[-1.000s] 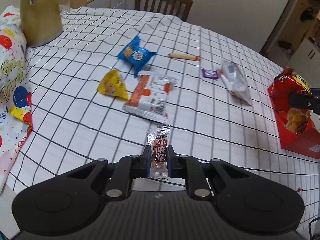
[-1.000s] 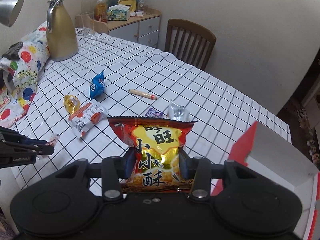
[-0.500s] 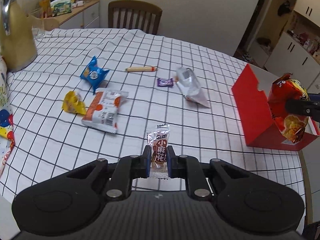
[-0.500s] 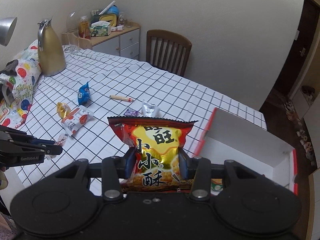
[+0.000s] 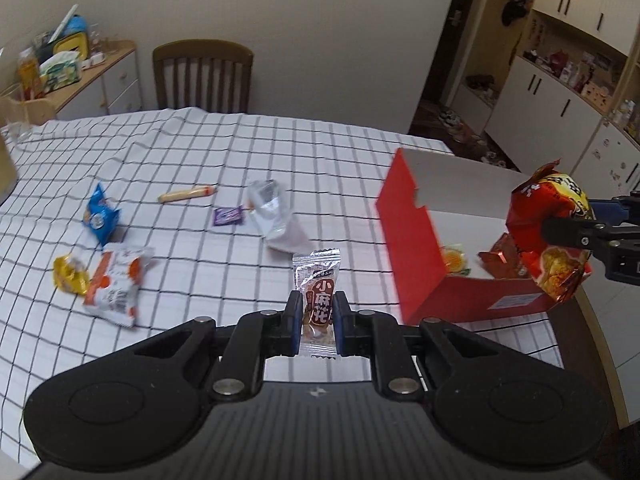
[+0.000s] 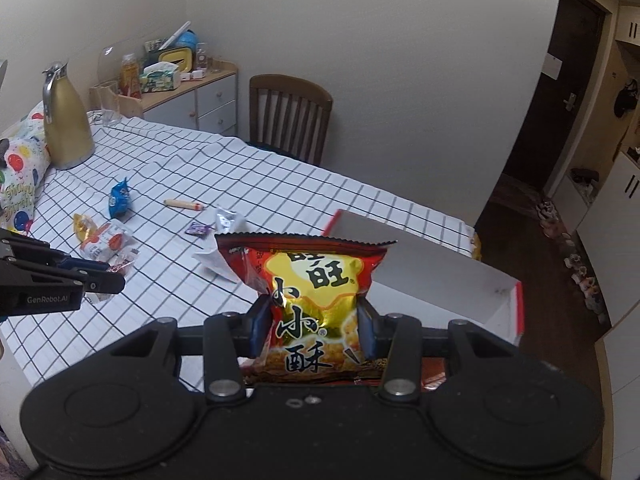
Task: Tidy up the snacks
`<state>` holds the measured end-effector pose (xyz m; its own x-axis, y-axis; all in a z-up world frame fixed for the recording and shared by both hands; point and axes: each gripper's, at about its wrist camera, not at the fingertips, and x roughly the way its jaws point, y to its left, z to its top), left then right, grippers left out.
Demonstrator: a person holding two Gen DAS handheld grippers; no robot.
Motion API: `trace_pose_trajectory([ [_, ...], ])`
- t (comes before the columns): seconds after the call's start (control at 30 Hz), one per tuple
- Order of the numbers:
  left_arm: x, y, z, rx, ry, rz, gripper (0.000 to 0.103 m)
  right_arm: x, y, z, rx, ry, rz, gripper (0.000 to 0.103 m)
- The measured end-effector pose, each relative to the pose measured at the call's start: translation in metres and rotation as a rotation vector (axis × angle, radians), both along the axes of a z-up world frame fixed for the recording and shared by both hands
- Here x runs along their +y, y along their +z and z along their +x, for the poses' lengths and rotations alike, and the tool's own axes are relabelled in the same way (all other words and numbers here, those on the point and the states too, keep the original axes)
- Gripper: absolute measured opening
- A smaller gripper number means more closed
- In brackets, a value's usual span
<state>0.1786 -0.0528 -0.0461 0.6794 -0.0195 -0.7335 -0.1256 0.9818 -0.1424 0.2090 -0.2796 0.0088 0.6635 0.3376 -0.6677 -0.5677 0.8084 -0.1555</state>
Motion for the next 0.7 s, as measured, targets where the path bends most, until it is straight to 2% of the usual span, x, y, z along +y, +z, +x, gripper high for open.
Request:
trace_pose_trajectory([
  [0.33,-0.060,0.021,0.049,-0.026,-0.105,0.018,0.015,-0.046,-0.004,0.023,-0.006,-0.064,-0.002,0.042],
  [0.7,-0.112,0.020,0.121,0.015,-0.215,0.021,0.015,-0.075,-0.023,0.054,0.021,-0.121,-0.031,0.042],
])
